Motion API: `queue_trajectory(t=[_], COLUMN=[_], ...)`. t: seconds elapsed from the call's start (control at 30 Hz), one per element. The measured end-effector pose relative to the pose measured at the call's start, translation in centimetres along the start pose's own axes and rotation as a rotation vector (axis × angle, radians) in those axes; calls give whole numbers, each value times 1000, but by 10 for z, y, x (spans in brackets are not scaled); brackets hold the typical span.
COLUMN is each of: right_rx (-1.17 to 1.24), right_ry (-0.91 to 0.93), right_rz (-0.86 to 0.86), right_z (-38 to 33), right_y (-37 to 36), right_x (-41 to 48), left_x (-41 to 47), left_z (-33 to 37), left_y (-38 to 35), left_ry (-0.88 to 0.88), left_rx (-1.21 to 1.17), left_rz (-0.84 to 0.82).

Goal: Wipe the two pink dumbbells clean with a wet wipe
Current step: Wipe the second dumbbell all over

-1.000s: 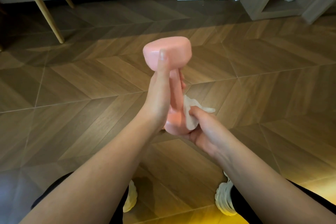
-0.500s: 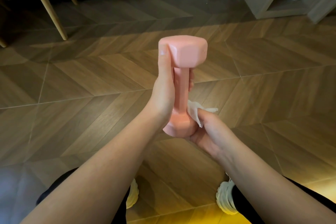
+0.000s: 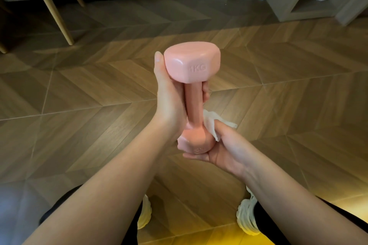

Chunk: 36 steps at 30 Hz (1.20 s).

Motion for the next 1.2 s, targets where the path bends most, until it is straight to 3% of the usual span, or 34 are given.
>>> queue_trajectory(t=[0.2,0.37,0.6,0.77,0.83,0.93,1.2], right_rx=[-14,-55,-243,-328,-489,-822,-1224], right_ry=[125,75,6,509,777,995,869], right_rz=[129,218,270,523,554,363,-192], right_z=[-12,-5,-4,-40,-54,-54,-32], right_y=[3,-2,5,26,26,10,-1], right_x=[3,6,7,-9,-20,-28,-31], left_x=[-3,-8,-9,-2,-2,-3,0], left_z=[-3,-1,-9,-8,-7,-4,1], left_y=[5,-9,-13,1,4,6,12], left_ry=[-47,-152,-66,33,65,69,92], left_rx=[306,389,269,124,84,85,1], left_rz=[184,72,4,-22,-36,-38,-18])
Point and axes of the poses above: each hand's wrist, its own x-axis towards the middle knuckle, its own y-axis out of the back of the hand, z = x × y, the point moved 4 cm from there along x, towards the middle knuckle, and after that the axes turned 5 degrees about z, right-handed, at the moved point
